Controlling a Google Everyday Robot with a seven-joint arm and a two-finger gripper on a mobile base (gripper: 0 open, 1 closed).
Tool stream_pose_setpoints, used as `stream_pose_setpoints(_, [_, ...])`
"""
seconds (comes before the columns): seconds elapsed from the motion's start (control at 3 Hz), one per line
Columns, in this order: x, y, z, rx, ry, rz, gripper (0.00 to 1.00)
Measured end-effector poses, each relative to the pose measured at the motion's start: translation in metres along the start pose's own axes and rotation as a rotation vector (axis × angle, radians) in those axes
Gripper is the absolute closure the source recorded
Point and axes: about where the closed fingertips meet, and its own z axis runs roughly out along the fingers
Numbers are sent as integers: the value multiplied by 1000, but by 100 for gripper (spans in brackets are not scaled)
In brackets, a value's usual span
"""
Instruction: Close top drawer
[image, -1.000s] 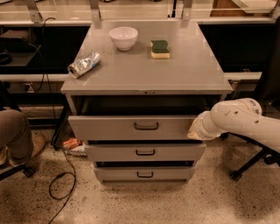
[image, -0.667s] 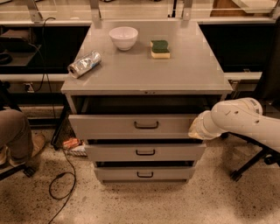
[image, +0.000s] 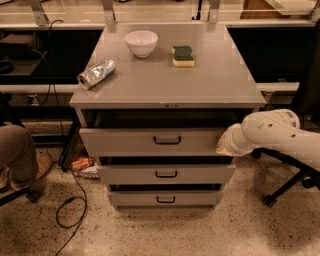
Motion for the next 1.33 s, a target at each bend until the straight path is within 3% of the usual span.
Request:
stream_pose_setpoints(0.67, [4,-18,7,19,-7,1,100])
stream_pose_setpoints(1.0, [9,-3,-4,10,12,33,100])
stream_pose_setpoints(1.33, [14,38,-31,-46,43,116,100])
